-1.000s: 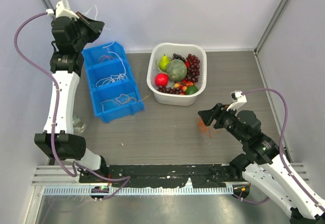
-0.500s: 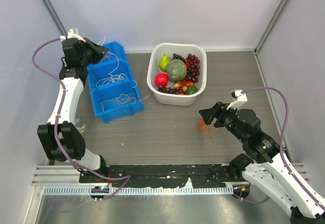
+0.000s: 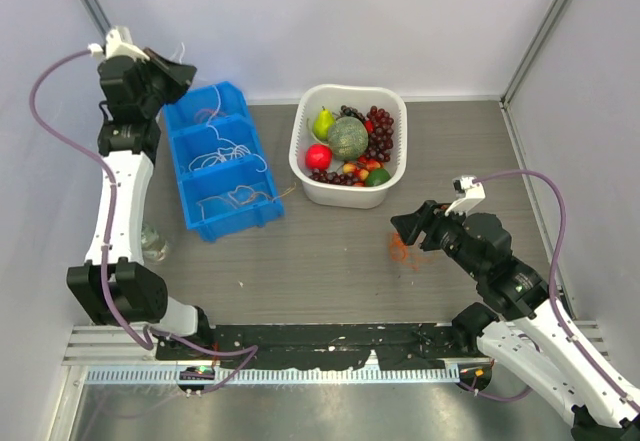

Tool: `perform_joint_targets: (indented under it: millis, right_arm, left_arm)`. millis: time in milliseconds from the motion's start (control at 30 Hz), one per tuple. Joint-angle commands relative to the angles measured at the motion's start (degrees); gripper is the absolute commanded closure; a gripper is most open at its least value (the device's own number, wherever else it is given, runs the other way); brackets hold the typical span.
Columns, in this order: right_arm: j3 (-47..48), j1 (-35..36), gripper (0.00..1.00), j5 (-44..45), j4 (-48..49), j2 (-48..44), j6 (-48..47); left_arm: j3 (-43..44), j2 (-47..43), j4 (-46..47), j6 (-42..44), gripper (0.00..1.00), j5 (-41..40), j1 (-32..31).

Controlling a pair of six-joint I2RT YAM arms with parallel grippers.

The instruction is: Untangle the cables

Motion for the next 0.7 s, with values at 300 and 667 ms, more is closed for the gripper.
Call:
perform_joint_targets:
  millis: [300,667]
  right_arm:
    - [1.24,-0.23,0.34,-0.05,4.01,1.33,0.52]
    - [0.80,-0.23,0.34,-0.93,4.63,2.21,0.61]
  left_arm:
    - [20.29,4.87,2.15,0.69,1.00,4.60,0.04]
    - [-1.83,-1.19,7.06,3.77,1.00,1.17,0.12]
